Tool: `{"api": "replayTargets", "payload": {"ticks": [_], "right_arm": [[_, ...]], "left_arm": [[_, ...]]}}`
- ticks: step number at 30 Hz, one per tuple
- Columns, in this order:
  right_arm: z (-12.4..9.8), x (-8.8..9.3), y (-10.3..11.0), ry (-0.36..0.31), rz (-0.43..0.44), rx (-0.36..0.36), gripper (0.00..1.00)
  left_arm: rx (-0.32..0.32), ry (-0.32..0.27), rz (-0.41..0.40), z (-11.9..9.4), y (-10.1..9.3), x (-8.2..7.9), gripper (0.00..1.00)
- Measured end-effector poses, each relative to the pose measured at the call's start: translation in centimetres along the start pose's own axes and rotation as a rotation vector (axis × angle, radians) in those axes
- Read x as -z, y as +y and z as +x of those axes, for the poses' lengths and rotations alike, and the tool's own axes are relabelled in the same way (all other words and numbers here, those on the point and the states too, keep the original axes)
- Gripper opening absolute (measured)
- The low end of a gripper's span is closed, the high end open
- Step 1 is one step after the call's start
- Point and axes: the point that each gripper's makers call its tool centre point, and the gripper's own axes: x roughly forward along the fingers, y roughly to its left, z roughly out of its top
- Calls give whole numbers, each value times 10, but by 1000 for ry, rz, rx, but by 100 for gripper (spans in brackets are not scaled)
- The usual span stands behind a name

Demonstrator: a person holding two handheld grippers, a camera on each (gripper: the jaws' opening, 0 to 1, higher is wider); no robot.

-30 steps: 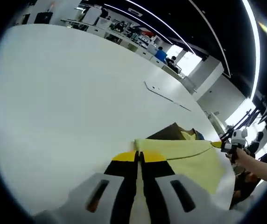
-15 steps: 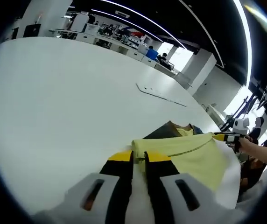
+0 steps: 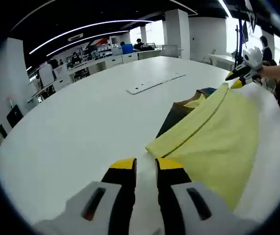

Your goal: Fold the garment on the visible template until the final outline fits inside the template.

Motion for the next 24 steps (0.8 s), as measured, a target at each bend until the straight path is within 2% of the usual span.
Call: {"api": "replayTargets", "payload": {"ticks": [3, 4, 6, 7, 9, 10, 14, 16, 20, 24], "right_arm": [[4, 1, -1, 31, -87, 13, 25], [5, 1, 0, 34, -98, 13, 24], [8, 2, 1, 43, -115, 15, 24], [9, 2, 1, 41, -120, 11, 24], [11, 3, 2, 49, -124, 8, 23], [11, 3, 2, 49, -138, 9, 23], [13, 2, 5, 50, -198, 11, 22], [14, 1, 5, 51, -204, 12, 21], [15, -1, 5, 47, -262, 24, 19], [15, -5, 4, 35, -316, 35, 15]], "left_arm": [[-7, 30, 112, 6, -1, -1, 13], [-7, 32, 122, 6, -1, -1, 12], [-4, 48, 194, 9, -4, -2, 11], [-4, 65, 267, 10, -6, -2, 12], [-2, 92, 331, 11, -10, 1, 14], [7, 87, 354, 12, -13, 1, 14], [9, 106, 420, 15, -18, 4, 14], [4, 108, 427, 17, -19, 4, 14], [-14, 95, 470, 20, -16, -3, 14], [-24, 85, 495, 22, -14, -6, 9]]}}
